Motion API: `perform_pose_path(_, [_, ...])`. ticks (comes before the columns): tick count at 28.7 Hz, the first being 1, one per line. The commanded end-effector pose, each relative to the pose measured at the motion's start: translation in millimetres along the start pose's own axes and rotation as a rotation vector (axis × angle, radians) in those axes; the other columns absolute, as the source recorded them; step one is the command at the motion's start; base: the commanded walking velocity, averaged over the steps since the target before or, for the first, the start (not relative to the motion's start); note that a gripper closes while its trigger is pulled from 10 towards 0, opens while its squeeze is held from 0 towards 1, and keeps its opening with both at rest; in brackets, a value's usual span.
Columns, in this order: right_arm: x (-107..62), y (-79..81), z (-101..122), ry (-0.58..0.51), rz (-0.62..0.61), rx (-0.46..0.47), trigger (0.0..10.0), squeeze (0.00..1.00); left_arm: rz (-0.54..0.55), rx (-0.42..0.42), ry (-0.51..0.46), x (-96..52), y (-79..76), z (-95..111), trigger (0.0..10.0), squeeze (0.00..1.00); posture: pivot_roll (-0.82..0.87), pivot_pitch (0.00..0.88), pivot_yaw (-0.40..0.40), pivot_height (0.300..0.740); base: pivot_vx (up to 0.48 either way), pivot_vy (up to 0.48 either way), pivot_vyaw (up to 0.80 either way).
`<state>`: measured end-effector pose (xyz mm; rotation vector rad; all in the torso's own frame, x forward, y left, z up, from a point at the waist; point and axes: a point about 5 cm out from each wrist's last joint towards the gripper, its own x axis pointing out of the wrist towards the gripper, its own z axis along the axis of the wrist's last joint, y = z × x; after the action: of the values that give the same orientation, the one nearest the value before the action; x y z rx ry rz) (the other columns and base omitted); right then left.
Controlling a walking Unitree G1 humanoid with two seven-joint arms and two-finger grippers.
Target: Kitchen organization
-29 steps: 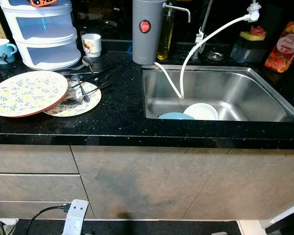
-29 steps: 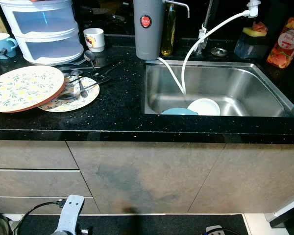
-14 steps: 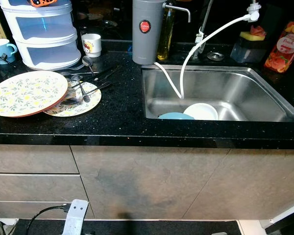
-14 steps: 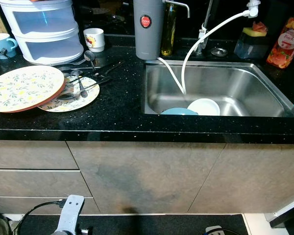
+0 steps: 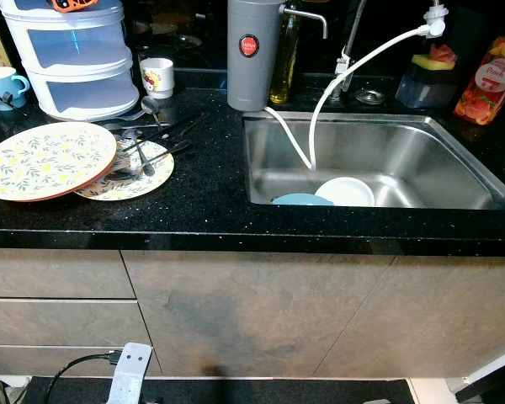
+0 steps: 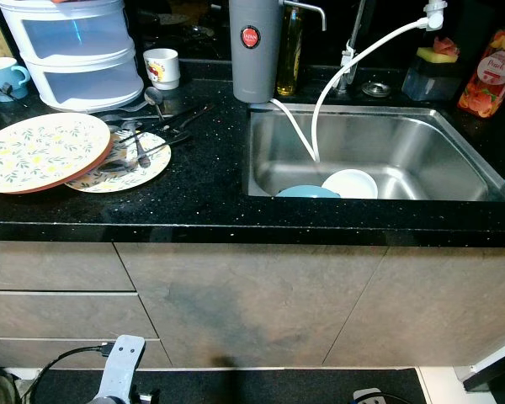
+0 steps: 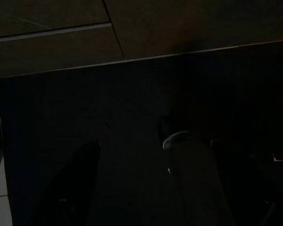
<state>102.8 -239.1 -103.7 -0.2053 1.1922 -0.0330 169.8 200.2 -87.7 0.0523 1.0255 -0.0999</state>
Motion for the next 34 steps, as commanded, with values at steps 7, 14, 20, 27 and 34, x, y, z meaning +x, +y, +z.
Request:
perform_pose_path(7, [-0.1, 3.4, -2.1, 0.000, 0.009, 0.029, 10.0, 0.00, 0.029, 0.007, 0.019, -1.0, 4.3, -3.3, 10.0, 0.00, -0.03, 0.000, -0.014, 0.740, 0.000, 0.000, 0.00])
perform_pose_path(14, [0.1, 4.3, -1.5, -0.001, 0.015, 0.020, 10.0, 0.00, 0.163, -0.100, -0.020, -4.0, 26.7, 7.3, 10.0, 0.00, 0.01, 0.002, -0.021, 0.740, 0.000, 0.000, 0.00])
perform_pose_path(20, [0.1, 4.0, -0.7, -0.003, 0.019, 0.014, 10.0, 0.00, 0.312, -0.288, -0.056, -9.4, 50.4, 15.5, 10.0, 0.00, 0.02, 0.002, -0.029, 0.740, 0.000, 0.000, 0.00])
perform_pose_path(27, [0.3, 4.2, 1.0, -0.009, 0.023, 0.007, 10.0, 0.00, 0.560, -0.497, -0.162, -23.7, 88.9, 30.0, 10.0, 0.00, 0.03, 0.004, -0.031, 0.740, 0.000, 0.000, 0.00])
perform_pose_path(34, [0.3, 4.7, 1.9, -0.016, 0.031, 0.009, 10.0, 0.00, 0.815, -0.576, -0.303, -43.8, 122.0, 49.7, 10.0, 0.00, 0.04, 0.009, -0.037, 0.740, 0.000, 0.000, 0.00])
